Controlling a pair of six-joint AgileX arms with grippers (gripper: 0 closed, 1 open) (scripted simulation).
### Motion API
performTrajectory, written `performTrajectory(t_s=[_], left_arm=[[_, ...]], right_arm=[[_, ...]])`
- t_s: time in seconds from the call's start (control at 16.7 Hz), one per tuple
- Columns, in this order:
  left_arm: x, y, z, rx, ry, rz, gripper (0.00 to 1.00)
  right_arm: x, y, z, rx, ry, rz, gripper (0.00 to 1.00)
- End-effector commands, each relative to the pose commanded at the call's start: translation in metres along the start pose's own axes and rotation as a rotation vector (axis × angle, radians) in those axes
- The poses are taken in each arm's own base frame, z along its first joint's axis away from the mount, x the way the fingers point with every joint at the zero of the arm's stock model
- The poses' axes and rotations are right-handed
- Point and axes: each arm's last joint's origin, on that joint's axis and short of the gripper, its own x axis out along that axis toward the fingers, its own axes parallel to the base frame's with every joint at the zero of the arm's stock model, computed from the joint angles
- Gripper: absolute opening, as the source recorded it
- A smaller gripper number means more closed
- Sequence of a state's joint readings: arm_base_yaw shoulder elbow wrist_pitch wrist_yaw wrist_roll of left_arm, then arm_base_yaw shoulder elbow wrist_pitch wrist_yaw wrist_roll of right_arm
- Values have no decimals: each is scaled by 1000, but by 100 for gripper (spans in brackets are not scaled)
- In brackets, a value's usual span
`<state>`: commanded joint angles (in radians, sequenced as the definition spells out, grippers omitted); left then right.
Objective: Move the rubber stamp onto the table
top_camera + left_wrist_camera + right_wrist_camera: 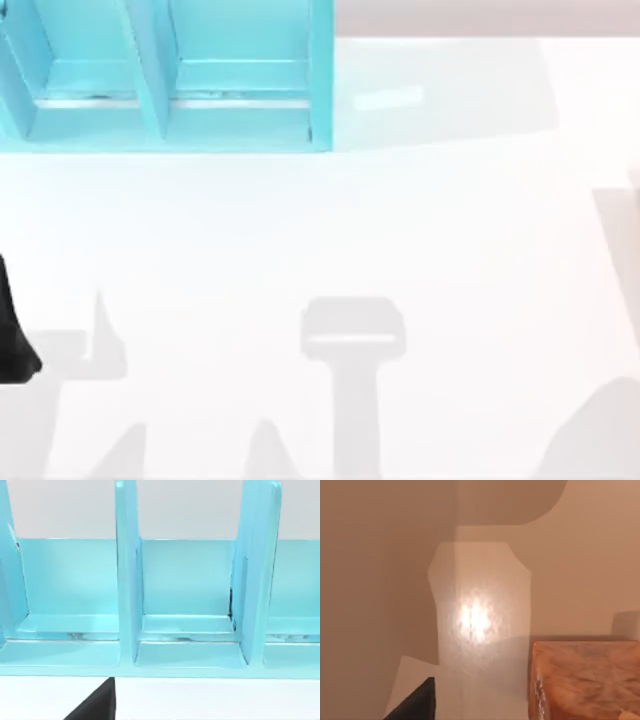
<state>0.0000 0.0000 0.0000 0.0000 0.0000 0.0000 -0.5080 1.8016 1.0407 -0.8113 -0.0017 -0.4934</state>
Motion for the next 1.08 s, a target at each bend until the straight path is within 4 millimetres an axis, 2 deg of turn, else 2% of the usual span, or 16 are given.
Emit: performTrajectory(t_s=[0.78, 1.08], left_arm=[[0, 0, 0, 0, 0, 0, 100], [0, 0, 0, 0, 0, 0, 100]], right_arm=[[0, 0, 0, 0, 0, 0, 2], [0, 0, 0, 0, 0, 0, 0]])
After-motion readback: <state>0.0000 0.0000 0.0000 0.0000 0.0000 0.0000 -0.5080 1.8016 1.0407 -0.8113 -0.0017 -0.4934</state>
